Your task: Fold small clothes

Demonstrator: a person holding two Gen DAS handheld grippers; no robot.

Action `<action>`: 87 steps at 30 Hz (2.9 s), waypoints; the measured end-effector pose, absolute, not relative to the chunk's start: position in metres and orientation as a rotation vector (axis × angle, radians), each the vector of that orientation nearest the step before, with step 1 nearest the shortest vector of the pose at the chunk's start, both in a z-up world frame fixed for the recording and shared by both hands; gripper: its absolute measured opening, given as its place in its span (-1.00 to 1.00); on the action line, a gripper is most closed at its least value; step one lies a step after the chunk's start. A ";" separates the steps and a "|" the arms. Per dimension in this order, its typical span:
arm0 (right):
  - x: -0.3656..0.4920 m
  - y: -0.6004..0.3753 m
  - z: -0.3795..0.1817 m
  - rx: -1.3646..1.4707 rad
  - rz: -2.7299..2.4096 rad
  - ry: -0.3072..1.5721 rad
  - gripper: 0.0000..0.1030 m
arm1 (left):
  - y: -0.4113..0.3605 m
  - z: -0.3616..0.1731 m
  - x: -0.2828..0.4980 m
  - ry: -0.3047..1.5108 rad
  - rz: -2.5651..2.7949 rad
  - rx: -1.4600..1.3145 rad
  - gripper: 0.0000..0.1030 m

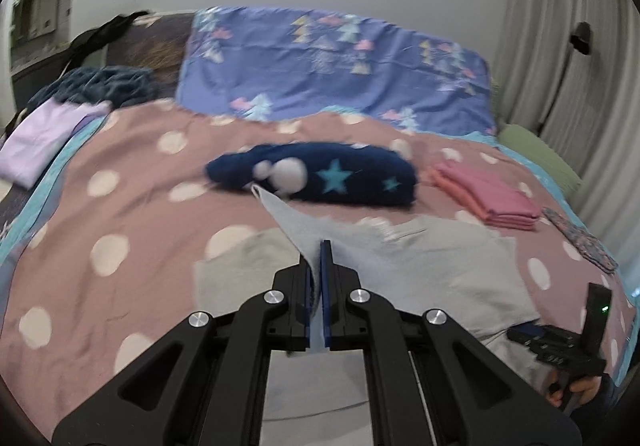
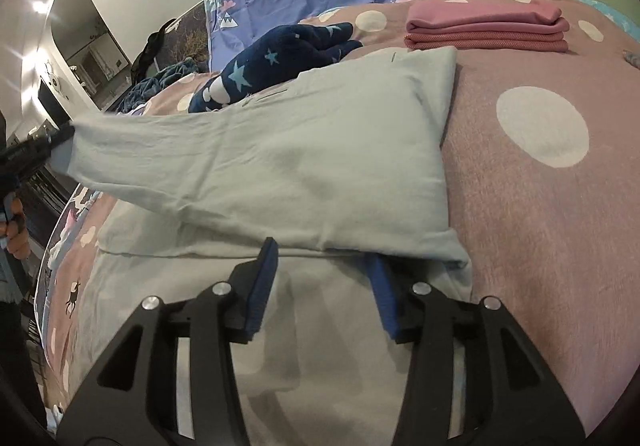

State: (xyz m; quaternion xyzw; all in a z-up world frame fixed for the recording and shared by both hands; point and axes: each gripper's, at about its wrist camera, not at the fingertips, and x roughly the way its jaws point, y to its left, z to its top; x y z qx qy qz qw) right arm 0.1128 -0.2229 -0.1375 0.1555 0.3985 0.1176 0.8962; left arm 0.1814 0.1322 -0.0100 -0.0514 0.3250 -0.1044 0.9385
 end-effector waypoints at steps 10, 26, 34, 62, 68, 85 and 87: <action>0.109 -0.218 -0.134 0.282 0.239 0.828 0.03 | 0.170 -0.114 0.194 0.876 0.007 -0.031 -0.56; 0.145 -0.310 -0.078 0.445 0.142 0.776 0.03 | 0.150 -0.136 0.181 0.863 0.079 0.117 0.25; 0.248 -0.296 -0.116 0.412 0.126 0.949 -0.95 | 0.139 -0.136 0.179 0.849 0.121 0.189 0.28; 0.011 -0.296 -0.117 0.358 0.162 0.862 -0.82 | 0.181 -0.129 0.116 0.882 -0.025 -0.035 0.44; -0.020 -0.304 -0.126 0.473 0.267 0.885 -0.58 | 0.178 -0.137 0.043 0.900 -0.225 -0.044 0.43; -0.133 -0.304 -0.143 0.561 0.401 0.927 -0.46 | 0.195 -0.141 -0.087 0.912 -0.468 -0.073 -0.07; -0.151 -0.303 -0.143 0.580 0.429 0.935 -0.44 | 0.195 -0.141 -0.102 0.922 -0.504 -0.098 -0.08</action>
